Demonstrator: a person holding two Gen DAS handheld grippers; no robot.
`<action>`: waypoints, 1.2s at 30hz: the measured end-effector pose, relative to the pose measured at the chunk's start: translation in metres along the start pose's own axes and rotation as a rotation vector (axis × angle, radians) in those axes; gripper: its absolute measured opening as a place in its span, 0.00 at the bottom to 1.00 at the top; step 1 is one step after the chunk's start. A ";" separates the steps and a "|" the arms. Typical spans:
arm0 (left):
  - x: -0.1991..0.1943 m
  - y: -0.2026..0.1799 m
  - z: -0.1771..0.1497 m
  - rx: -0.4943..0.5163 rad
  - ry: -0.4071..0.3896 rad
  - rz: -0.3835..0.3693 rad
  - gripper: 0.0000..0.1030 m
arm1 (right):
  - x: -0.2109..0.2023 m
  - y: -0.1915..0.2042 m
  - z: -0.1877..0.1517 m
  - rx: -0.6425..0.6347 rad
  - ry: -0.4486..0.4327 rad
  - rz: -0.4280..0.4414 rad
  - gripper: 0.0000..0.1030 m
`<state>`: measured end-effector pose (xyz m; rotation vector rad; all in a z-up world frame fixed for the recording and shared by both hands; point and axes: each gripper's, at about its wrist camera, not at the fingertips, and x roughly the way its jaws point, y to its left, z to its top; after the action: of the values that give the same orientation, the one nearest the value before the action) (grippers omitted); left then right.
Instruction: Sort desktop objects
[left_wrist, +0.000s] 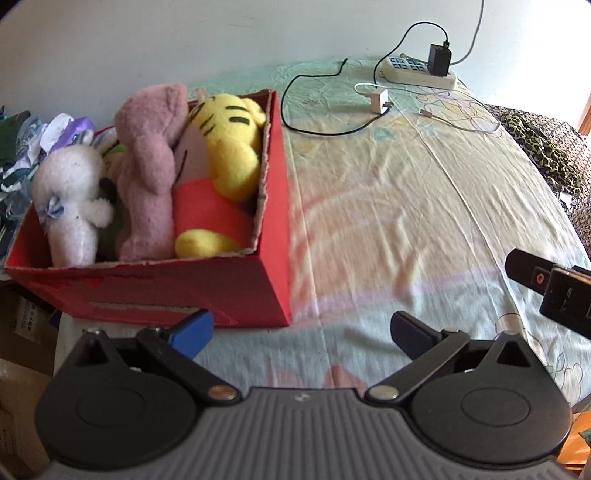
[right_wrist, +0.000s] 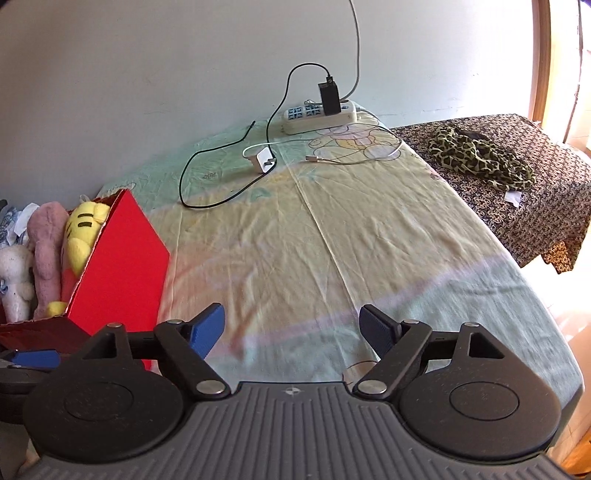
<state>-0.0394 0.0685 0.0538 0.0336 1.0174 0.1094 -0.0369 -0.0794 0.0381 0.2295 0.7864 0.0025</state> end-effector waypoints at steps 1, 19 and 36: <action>-0.001 0.001 -0.001 -0.005 -0.001 0.004 0.99 | 0.001 0.003 -0.001 -0.006 0.004 0.006 0.80; -0.026 0.089 0.008 -0.081 -0.078 0.064 0.99 | -0.009 0.098 0.013 -0.110 -0.042 0.104 0.81; -0.018 0.181 0.021 -0.079 -0.081 0.059 1.00 | -0.004 0.186 0.018 -0.138 -0.038 0.052 0.82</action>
<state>-0.0449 0.2471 0.0941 -0.0040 0.9302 0.2005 -0.0115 0.0982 0.0911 0.1183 0.7392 0.1008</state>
